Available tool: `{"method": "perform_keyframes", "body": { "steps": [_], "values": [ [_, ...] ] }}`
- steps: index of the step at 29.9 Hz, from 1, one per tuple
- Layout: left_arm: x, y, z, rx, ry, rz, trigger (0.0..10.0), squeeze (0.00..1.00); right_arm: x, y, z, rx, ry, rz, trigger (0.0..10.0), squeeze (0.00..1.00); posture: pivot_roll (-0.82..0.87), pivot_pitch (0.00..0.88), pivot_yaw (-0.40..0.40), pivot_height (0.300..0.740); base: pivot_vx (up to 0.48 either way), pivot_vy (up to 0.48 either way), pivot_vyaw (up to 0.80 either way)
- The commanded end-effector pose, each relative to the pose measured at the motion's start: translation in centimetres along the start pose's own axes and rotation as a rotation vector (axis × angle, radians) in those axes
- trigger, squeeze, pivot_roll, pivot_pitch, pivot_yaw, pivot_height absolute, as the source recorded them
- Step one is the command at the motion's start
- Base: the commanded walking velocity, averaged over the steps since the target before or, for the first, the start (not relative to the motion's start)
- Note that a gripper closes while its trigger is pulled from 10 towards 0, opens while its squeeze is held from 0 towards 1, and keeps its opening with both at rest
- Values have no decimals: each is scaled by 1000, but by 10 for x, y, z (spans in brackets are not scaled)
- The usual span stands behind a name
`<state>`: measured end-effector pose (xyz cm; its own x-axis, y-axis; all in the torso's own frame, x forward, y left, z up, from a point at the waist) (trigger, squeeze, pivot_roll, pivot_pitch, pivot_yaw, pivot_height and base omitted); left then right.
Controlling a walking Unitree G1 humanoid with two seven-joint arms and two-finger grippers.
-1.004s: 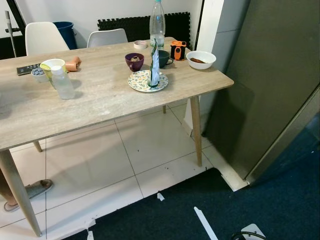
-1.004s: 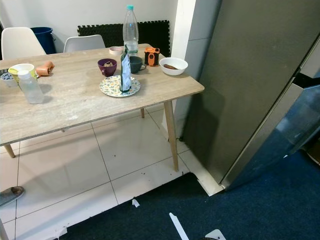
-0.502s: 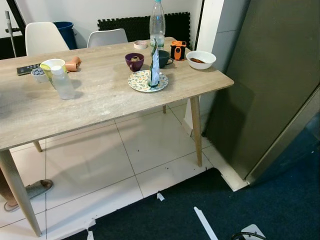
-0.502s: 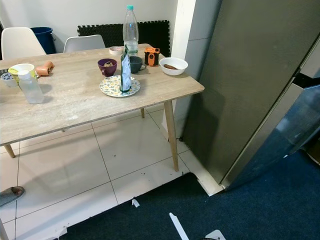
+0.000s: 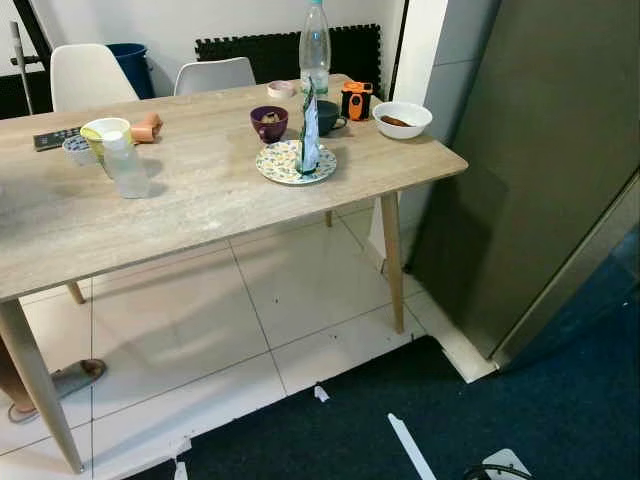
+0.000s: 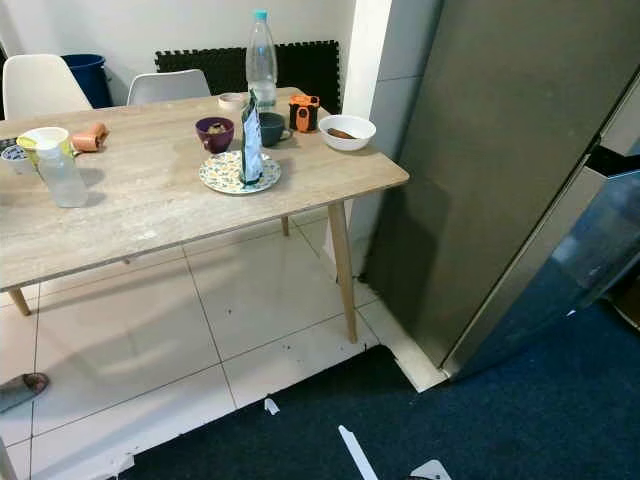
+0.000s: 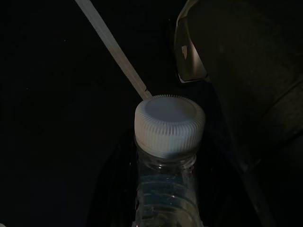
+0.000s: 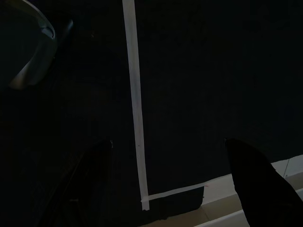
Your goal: Restocking fridge
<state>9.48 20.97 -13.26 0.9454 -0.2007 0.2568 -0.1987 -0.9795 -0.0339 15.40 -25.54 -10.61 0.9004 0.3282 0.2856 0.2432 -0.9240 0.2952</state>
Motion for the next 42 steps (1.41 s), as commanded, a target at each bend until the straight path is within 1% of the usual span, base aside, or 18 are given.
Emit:
{"method": "perform_keyframes", "body": {
  "steps": [1,16,42],
  "values": [
    [74,20,1,-54,233,25,10000,0,-5,1,0,0,-17,1,10000,0,-33,0,-54,740,0,0,0],
    [78,20,1,-58,245,31,10000,0,-4,1,0,1,-14,-1,10000,0,-33,0,-54,740,0,0,0],
    [71,20,2,-53,222,30,10000,0,-2,0,0,4,-12,2,10000,0,-33,0,-50,740,0,0,0]
  ]
}}
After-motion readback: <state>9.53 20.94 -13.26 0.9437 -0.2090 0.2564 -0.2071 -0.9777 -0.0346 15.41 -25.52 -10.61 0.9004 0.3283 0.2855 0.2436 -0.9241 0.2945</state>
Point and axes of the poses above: a point about 5 cm out from each wrist's last joint towards the gripper, its own z axis pointing out of the wrist towards the gripper, its own x axis along the axis of the wrist's last joint, y = z × x, the point moved 2 cm from there along z, pointing out of the wrist towards the gripper, and after that the axes turned 6 degrees about z, right-handed, at the moved point
